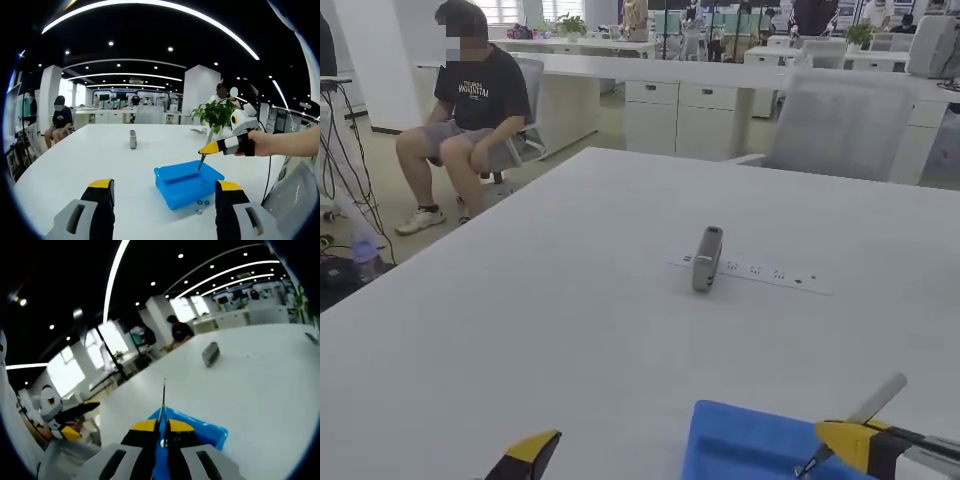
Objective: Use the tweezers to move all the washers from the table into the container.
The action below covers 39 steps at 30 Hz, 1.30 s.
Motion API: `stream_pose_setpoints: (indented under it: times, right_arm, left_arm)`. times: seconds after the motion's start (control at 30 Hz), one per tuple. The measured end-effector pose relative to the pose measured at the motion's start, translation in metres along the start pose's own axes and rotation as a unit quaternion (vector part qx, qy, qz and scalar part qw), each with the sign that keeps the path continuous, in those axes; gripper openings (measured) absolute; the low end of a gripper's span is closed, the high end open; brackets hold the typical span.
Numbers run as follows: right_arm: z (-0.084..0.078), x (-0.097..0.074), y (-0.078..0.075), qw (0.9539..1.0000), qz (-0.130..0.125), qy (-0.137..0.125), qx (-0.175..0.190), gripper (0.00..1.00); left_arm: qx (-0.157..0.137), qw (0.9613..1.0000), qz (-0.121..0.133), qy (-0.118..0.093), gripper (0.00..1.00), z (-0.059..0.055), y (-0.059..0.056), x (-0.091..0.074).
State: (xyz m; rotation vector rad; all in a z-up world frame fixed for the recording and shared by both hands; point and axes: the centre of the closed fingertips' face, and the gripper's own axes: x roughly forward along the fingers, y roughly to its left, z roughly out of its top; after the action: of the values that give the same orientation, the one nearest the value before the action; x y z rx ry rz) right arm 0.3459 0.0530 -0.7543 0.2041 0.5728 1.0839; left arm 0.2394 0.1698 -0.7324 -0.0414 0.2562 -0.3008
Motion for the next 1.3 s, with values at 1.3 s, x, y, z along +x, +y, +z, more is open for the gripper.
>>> stream_pose_setpoints:
  times: [1.3]
  right_arm:
    - [-0.046,0.017,-0.03,0.9912,-0.051,0.099,-0.071,0.03]
  left_arm:
    - [0.004,1.0,-0.003,0.007,0.84,-0.003,-0.001,0.0]
